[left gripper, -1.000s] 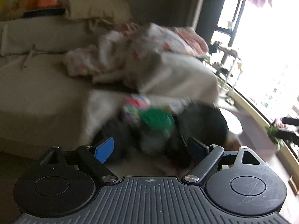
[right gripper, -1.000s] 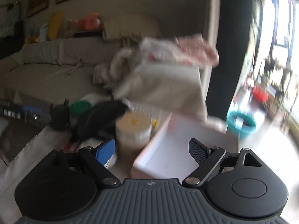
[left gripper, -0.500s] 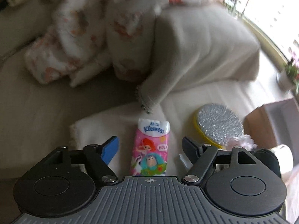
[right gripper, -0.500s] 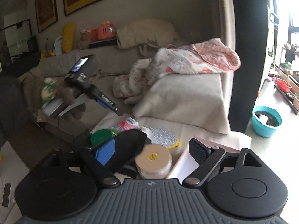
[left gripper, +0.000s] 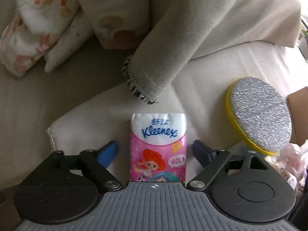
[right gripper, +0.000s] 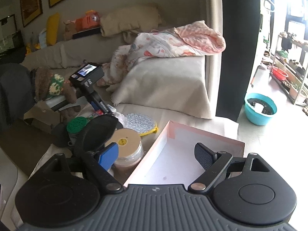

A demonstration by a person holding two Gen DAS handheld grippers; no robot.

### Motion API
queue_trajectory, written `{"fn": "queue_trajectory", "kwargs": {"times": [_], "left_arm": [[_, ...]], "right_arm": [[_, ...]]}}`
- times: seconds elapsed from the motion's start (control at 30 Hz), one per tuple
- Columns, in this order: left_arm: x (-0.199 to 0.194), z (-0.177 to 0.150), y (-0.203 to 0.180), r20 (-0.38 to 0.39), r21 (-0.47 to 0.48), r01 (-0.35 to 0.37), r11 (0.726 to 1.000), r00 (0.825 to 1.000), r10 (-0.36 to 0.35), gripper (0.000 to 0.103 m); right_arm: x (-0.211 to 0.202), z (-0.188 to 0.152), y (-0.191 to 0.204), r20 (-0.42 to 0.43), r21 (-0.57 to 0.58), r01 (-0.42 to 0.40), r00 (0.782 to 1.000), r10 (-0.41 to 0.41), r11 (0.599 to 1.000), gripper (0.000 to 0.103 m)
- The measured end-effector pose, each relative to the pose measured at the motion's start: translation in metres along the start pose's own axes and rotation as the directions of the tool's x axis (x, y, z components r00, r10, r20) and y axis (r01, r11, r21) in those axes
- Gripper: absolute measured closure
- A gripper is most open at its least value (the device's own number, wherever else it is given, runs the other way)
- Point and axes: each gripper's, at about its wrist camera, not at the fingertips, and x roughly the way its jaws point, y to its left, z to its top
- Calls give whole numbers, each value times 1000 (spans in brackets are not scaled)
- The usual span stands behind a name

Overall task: Organize soft objects
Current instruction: 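Close the left gripper on the pink Kleenex tissue pack, then carry the tissue pack over the pink box and open the left gripper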

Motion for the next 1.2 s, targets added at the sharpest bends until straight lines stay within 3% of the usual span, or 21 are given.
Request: {"fn": "queue_trajectory", "kwargs": {"times": [0.03,0.07,0.3,0.43,0.6,0.73,0.87,0.97,1.0,1.1,1.2], "left_arm": [[-2,-2,-1,3,9,3,1000,1000,-3,33],[-5,-4,-2,13,20,4,1000,1000,-5,48],[-16,-30,18,79,-61,48,997,996,-43,50],[-19,-39,19,99,-55,70,996,993,-64,45],[-17,-36,-5,50,104,17,994,999,-22,42],[-17,-30,2,20,69,41,997,999,-42,41],[-21,-27,-5,25,73,17,997,1000,-18,51],[-27,-23,-4,13,33,18,999,1000,-18,52],[-31,-22,0,23,20,23,1000,999,-23,52],[-50,-27,11,70,-20,42,999,997,-40,52],[-68,-35,13,89,-15,39,999,995,-37,52]], "right_arm": [[2,2,0,-3,3,7,1000,-7,1000,16],[4,4,2,-4,6,16,1000,-16,1000,16],[8,29,23,-12,9,26,1000,-26,1000,16],[7,39,41,-10,-28,33,999,-34,999,16],[15,43,58,-31,-68,30,999,-32,997,16],[23,37,57,-43,-76,23,999,-27,997,16],[33,24,52,-68,-47,5,998,-8,999,16],[37,11,59,-65,-8,-28,997,28,1000,16],[38,5,63,-51,14,-38,998,38,999,18],[47,-14,78,-4,106,-73,997,74,992,40],[67,-28,90,-40,233,-145,987,159,962,52]]}}
